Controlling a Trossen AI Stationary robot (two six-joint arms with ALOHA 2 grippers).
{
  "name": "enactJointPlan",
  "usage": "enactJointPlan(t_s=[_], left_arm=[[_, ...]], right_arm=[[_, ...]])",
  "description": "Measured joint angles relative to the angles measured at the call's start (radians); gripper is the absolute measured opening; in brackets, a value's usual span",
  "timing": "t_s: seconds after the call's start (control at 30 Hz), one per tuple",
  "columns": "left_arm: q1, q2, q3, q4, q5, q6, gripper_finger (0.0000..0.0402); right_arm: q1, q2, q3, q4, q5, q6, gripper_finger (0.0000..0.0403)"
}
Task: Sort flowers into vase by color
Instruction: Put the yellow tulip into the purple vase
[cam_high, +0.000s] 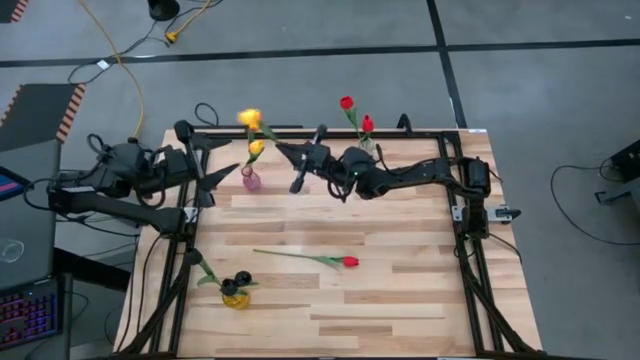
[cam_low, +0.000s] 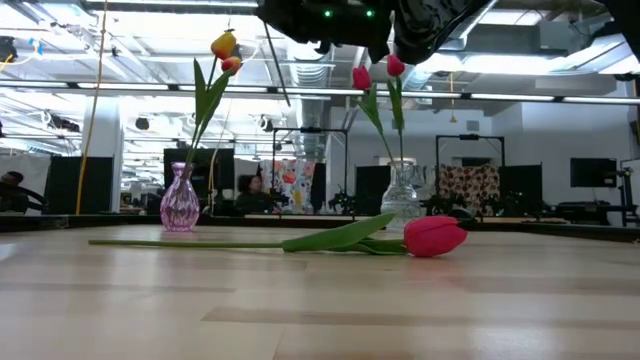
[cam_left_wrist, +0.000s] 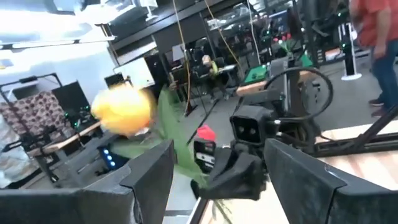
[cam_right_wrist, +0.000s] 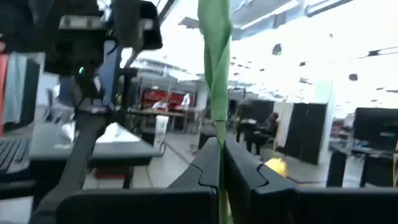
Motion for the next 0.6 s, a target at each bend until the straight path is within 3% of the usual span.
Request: enactJointPlan(t_s=[0.13,0.3,0.43,0.6], left_arm=[[0.0,0.012,0.0,-0.002,0.004,-0.014,0.0238],[0.0,0.075,0.0,0.034,0.005,-0.015,0.0238],[0.0,0.146,0.0,0.1,0.003,-0.007,0.0238],[0.0,0.223,-0.001,0.188,-0.062,-0.007,0.0238]], right_arm=[[0.0,0.0,0.0,0.062,0.001,-0.002,0.0036],[0.005,0.0,0.0,0.117,-0.093,-0.003,0.0037],[0.011,0.0,0.0,0.114,-0.106,-0.003,0.0037],[0.019,0.0,0.0,0.116,-0.133,-0.003,0.0037]])
